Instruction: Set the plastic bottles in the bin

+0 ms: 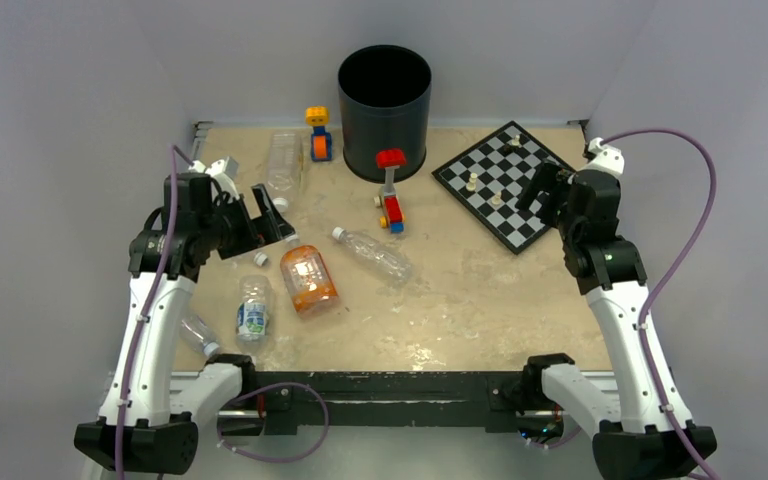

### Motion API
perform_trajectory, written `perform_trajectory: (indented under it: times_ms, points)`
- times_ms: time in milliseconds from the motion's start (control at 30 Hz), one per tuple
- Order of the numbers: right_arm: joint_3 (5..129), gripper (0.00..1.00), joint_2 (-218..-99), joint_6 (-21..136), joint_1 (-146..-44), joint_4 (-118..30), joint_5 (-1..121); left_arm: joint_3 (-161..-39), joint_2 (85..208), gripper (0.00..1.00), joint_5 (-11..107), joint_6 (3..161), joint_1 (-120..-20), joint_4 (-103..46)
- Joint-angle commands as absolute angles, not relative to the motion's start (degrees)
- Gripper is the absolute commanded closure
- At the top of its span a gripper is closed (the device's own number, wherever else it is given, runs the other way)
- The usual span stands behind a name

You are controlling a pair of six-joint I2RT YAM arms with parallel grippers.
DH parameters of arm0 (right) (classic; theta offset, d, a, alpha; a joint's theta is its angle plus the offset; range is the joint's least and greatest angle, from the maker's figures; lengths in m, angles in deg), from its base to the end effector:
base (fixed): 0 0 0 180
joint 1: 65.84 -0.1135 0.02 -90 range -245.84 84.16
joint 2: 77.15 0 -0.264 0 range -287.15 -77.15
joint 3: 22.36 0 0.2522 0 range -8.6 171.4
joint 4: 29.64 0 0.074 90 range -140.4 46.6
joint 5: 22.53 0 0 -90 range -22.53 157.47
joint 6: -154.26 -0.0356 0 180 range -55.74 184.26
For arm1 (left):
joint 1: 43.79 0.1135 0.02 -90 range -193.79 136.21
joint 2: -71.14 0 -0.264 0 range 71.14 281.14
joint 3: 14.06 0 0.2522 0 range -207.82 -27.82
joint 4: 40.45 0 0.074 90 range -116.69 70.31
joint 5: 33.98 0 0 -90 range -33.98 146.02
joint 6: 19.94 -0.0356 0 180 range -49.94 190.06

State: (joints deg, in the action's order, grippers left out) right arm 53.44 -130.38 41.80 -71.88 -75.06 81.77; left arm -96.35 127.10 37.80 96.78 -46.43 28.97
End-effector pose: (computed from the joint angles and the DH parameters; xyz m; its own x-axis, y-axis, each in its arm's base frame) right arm 0.1947 0.0118 0.3796 -0.3094 0.3395 -0.8883 0.2625 0.9283 0.2634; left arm 0.1763 -0.0193 0.3705 -0.7318 -0.3938 -0.5563 -0.0640 0.8523 -0.5191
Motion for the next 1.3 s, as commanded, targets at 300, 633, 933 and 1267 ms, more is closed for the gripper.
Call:
perform_trajectory:
  times_ms: [300, 633, 933, 1267]
  points:
    - [54.6, 0.03, -131.3, 48.4, -78.2, -70.2, 72.4, -97.5, 132.6, 0.0, 49.4, 96.2, -45.9, 37.6]
    - [63.4, 0.02, -160.2, 61.8, -108.8, -71.7, 73.2, -100.1, 130.3, 0.0, 50.0, 97.1, -45.9, 39.3]
    - [64.5, 0.03, -174.2, 68.5, -112.1, -68.0, 69.3, -101.1, 130.8, 0.0, 51.1, 96.8, -45.9, 40.4]
    - [60.7, 0.32, -178.8, 66.6, -112.4, -61.6, 68.5, -102.1, 131.4, 0.0, 52.0, 96.3, -45.9, 42.2]
